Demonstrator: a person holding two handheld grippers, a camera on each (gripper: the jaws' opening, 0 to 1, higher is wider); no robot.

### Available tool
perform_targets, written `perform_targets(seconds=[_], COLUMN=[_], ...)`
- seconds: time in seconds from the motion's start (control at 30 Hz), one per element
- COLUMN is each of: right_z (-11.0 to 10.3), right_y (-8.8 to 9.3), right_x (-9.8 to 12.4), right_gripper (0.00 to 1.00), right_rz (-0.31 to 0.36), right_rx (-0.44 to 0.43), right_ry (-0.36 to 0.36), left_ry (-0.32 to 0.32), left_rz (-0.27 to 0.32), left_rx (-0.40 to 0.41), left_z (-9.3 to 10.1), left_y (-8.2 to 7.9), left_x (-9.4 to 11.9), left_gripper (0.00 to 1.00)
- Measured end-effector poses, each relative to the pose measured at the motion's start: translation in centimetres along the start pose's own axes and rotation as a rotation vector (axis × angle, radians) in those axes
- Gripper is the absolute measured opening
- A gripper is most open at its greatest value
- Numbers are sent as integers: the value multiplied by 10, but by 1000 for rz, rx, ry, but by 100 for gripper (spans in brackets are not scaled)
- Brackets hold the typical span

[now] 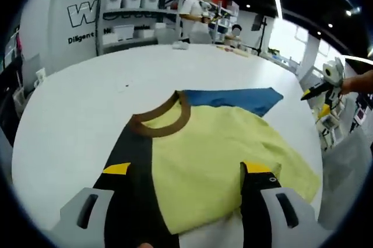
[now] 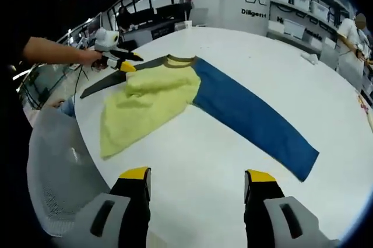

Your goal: Fold the garment on the visible template until the final outline fits inside the template.

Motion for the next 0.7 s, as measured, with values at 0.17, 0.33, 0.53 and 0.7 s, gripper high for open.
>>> perform_targets(seconds=[0.17,0.33,0.53,0.7], right_z=[-3,-8,-13,-14], right_y=[6,6,2,3], right_x=[3,4,5,2], right_gripper=[63,62,63,63], right_rz=[-8,-7,2,-5], right_rx=[-21,-38,-57,-59], right_ry=[7,9,3,0], left_ry=[1,3,-4,-27], left_rz=[-18,-54,-78,-106], left_rx=[33,81,53,46], left_z=[-9,-10,-10,-16], left_y=[0,8,9,8], left_x=[-17,-27,-31,-35], left_gripper=[71,73,73,71])
Point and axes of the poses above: the point that each gripper's makers call its tool centre point, and the gripper's own axes: x roughly backward along the fingers, z roughly to its right, y roughly out of its underside, the point moved 2 cm from there along x, roughly backward along the fingers, and after that the axes turned 5 degrees about y, right-handed, at the moved point
